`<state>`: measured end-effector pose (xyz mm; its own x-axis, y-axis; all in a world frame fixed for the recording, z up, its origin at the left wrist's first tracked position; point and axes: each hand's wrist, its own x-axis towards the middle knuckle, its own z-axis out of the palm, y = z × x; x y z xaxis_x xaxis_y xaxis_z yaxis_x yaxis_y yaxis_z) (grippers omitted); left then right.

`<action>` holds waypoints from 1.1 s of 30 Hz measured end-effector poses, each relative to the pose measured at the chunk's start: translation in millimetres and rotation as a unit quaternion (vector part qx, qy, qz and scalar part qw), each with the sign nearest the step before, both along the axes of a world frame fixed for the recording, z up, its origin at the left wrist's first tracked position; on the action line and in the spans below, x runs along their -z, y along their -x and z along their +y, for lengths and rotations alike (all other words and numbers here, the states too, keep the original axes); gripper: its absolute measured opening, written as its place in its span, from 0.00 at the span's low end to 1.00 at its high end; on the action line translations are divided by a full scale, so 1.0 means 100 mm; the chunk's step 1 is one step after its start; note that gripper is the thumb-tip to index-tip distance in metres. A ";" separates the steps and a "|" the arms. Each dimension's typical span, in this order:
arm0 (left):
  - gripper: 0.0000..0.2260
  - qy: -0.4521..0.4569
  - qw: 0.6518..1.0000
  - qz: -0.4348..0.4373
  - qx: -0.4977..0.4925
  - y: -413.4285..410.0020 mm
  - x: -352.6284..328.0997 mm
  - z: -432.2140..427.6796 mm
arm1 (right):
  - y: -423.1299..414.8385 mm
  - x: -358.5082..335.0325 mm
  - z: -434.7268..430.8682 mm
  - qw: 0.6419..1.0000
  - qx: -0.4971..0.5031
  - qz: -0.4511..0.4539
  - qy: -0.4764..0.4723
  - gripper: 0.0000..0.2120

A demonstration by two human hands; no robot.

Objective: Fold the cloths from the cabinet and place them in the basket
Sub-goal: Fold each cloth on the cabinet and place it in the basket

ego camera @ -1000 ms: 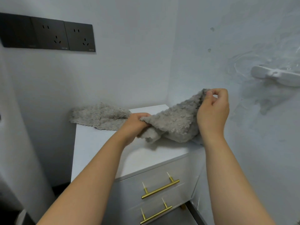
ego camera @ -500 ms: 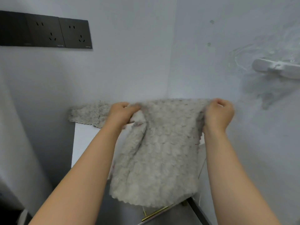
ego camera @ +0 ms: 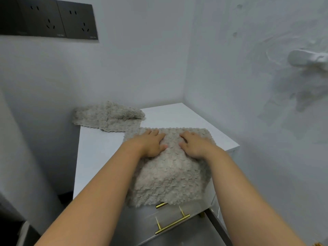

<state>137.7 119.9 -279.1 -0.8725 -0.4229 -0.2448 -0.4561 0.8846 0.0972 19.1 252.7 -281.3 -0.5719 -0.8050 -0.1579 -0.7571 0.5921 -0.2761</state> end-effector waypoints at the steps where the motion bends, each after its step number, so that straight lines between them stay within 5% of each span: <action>1: 0.27 0.000 1.000 0.015 -0.003 0.00 0.05 -0.02 | 0.02 0.04 -0.02 1.000 0.004 0.018 0.002 0.24; 9: 0.16 0.051 0.988 0.147 -0.011 0.25 0.11 -0.33 | 0.33 0.01 -0.31 0.992 0.024 0.124 0.014 0.12; 13: 0.16 0.138 0.985 0.104 -0.017 0.45 0.02 -0.52 | 0.61 -0.14 -0.48 0.985 -0.022 0.162 -0.056 0.13; 17: 0.09 0.110 0.992 0.060 -0.034 0.68 -0.12 -0.74 | 0.81 -0.39 -0.55 0.983 -0.033 0.126 -0.127 0.17; 19: 0.05 0.075 0.995 0.057 -0.033 0.79 -0.19 -0.81 | 0.88 -0.47 -0.57 0.972 -0.033 0.160 -0.169 0.05; 25: 0.07 0.239 0.941 0.219 -0.100 0.90 -0.49 -0.88 | 1.11 -0.56 -0.64 0.914 0.029 0.404 0.031 0.07; 33: 0.07 0.319 0.915 0.247 0.009 0.66 -0.33 -0.78 | 1.09 -0.39 -0.46 0.901 -0.008 0.422 0.105 0.07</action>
<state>71.8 41.5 -246.3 -0.8185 -0.3267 0.4726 -0.4805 0.8403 -0.2512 -90.2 206.6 -242.2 -0.4053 -0.7752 0.4845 -0.7579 0.5813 0.2960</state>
